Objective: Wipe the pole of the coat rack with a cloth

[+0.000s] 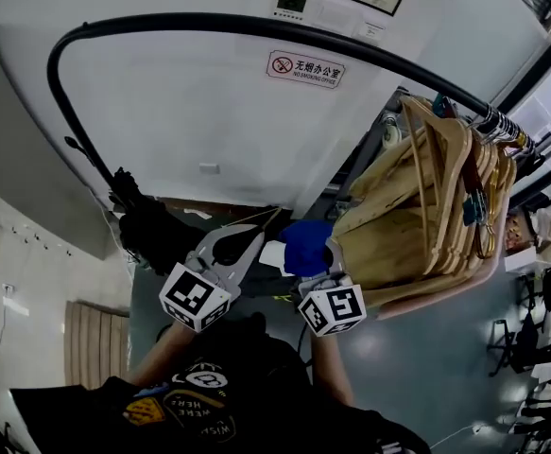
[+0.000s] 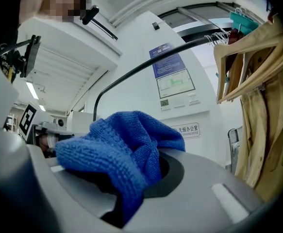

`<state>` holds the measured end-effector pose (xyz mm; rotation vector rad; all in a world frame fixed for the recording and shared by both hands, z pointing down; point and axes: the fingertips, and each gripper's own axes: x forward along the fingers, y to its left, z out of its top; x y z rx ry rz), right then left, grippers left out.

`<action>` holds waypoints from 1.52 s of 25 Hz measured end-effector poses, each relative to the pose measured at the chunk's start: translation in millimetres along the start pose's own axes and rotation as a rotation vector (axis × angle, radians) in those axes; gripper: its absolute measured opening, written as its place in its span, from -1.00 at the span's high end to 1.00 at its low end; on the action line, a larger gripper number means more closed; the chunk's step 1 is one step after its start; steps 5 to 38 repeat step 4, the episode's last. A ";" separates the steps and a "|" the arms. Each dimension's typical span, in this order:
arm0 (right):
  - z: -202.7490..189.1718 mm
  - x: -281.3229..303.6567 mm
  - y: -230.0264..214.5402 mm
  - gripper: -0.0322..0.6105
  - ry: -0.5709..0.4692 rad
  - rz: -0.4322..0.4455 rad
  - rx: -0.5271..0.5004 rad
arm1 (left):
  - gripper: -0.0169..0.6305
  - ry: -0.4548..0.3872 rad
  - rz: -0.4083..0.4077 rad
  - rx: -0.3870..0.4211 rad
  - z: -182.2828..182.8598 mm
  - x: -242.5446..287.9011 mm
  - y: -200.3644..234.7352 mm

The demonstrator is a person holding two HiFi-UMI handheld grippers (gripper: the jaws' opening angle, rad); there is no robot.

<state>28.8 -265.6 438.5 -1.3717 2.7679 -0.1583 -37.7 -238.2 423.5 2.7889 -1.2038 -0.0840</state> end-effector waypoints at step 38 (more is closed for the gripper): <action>-3.6 -1.2 6.5 0.80 0.005 0.015 0.016 | 0.94 0.003 0.050 0.028 -1.6 -7.9 1.1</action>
